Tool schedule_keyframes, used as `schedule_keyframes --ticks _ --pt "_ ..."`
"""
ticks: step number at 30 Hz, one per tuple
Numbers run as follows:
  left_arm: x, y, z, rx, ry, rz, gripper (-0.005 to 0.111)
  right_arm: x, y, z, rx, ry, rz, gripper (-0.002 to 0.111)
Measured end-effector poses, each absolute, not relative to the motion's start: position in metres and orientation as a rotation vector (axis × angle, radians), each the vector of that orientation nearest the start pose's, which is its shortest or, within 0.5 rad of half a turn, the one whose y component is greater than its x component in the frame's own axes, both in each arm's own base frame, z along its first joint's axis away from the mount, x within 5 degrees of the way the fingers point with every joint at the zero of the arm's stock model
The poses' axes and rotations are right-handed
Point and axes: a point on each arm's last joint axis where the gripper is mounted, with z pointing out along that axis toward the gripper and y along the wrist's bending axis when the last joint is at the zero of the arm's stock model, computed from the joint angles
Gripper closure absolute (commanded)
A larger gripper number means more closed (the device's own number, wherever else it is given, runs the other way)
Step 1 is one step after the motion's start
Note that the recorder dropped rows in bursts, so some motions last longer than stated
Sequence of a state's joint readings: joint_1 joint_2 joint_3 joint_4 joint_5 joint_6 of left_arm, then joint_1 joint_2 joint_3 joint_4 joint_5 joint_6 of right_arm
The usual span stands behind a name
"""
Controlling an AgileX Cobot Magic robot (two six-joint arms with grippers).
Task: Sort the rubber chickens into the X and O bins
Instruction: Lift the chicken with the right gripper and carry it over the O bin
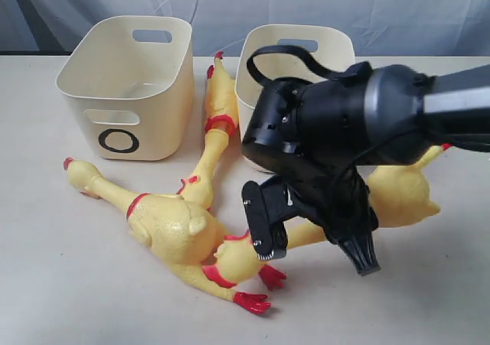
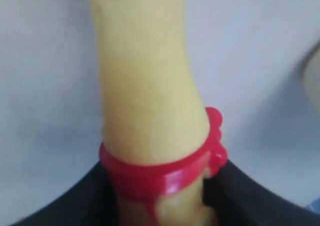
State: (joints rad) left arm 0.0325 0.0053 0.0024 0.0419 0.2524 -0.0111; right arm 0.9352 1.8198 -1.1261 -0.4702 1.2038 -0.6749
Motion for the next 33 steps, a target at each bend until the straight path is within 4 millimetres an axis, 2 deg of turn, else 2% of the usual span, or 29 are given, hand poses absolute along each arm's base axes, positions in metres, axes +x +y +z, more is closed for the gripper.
schedule_keyframes --ticks 3,5,6,10,14,19,21,26,29,33 --pt "0.056 0.003 0.189 -0.010 1.744 0.055 0.107 0.197 0.233 0.216 -2.444 1.875 -0.773 0.109" --pt "0.056 0.003 0.189 -0.010 1.744 0.055 0.107 0.183 0.236 0.247 -2.352 1.713 -0.863 0.109" --pt "0.056 0.003 0.189 -0.010 1.744 0.055 0.107 0.180 0.234 0.266 -2.245 1.642 -0.946 0.109" --pt "0.056 0.003 0.189 -0.010 1.744 0.055 0.107 0.188 0.238 0.305 -1.899 1.448 -0.999 0.109" --pt "0.056 0.003 0.189 -0.010 1.744 0.055 0.107 0.192 0.259 0.329 -1.582 1.299 -0.732 0.109" --pt "0.056 0.003 0.189 -0.010 1.744 0.055 0.107 0.183 0.291 0.347 -1.454 1.061 -0.348 0.109" --pt "0.056 0.003 0.189 -0.010 1.744 0.055 0.107 0.183 0.303 0.354 -1.404 1.069 -0.177 0.109" --pt "0.056 0.003 0.189 -0.010 1.744 0.055 0.107 0.216 0.315 0.379 -1.052 1.324 0.207 0.109" --pt "0.056 0.003 0.189 -0.010 1.744 0.055 0.107 0.237 0.319 0.398 -0.948 1.344 0.335 0.109" --pt "0.056 0.003 0.189 -0.010 1.744 0.055 0.107 0.251 0.331 0.413 -0.936 1.304 0.431 0.109"
